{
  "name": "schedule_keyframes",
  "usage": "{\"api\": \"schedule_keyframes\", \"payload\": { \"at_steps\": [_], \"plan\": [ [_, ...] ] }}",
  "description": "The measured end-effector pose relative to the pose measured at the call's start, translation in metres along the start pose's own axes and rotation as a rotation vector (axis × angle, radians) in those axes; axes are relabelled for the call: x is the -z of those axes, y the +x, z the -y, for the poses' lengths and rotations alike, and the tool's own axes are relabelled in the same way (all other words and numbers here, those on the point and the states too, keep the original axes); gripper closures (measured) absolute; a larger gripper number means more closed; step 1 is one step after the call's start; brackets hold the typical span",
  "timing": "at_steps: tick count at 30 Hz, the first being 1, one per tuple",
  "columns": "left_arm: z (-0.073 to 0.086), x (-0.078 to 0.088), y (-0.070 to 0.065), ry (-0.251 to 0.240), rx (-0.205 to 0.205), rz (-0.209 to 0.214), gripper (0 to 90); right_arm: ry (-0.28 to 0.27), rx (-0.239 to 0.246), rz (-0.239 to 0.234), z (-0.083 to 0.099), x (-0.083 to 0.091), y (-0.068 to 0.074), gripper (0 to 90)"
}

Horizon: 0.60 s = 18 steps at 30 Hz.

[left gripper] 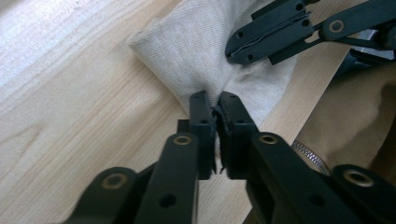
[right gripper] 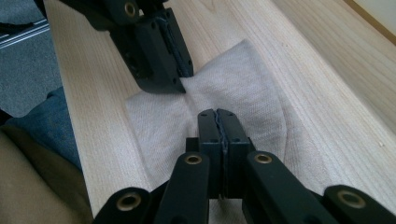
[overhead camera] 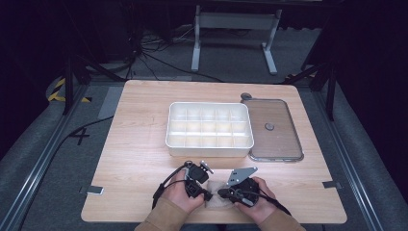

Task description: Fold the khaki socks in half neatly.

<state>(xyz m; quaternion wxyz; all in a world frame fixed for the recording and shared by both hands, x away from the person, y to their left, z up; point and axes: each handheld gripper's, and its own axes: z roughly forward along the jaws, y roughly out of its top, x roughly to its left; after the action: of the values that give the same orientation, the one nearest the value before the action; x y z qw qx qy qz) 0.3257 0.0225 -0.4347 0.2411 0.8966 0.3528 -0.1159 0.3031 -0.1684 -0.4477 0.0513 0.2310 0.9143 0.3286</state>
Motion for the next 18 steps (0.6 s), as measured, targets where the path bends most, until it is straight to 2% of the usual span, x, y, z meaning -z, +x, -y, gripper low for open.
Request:
{"api": "schedule_keyframes", "payload": {
  "at_steps": [9,10,14,16,18],
  "plan": [
    [-0.001,0.007,-0.007,-0.020,-0.033,-0.005,88.0,-0.001,-0.002,-0.005,0.000,0.000,0.000,90.0],
    [-0.001,0.009,-0.009,-0.029,-0.052,-0.008,88.1,-0.001,-0.003,-0.005,0.000,0.000,0.000,90.0],
    [-0.002,0.012,-0.014,-0.058,-0.074,-0.012,88.4,-0.004,-0.007,-0.011,0.000,-0.001,0.001,90.0],
    [-0.004,0.013,-0.018,-0.075,-0.099,-0.013,88.5,-0.015,-0.009,-0.023,0.000,-0.003,0.004,90.0],
    [-0.004,0.012,-0.021,-0.067,-0.109,-0.020,88.6,-0.026,-0.004,-0.027,0.000,-0.005,0.006,90.0]
  ]
}}
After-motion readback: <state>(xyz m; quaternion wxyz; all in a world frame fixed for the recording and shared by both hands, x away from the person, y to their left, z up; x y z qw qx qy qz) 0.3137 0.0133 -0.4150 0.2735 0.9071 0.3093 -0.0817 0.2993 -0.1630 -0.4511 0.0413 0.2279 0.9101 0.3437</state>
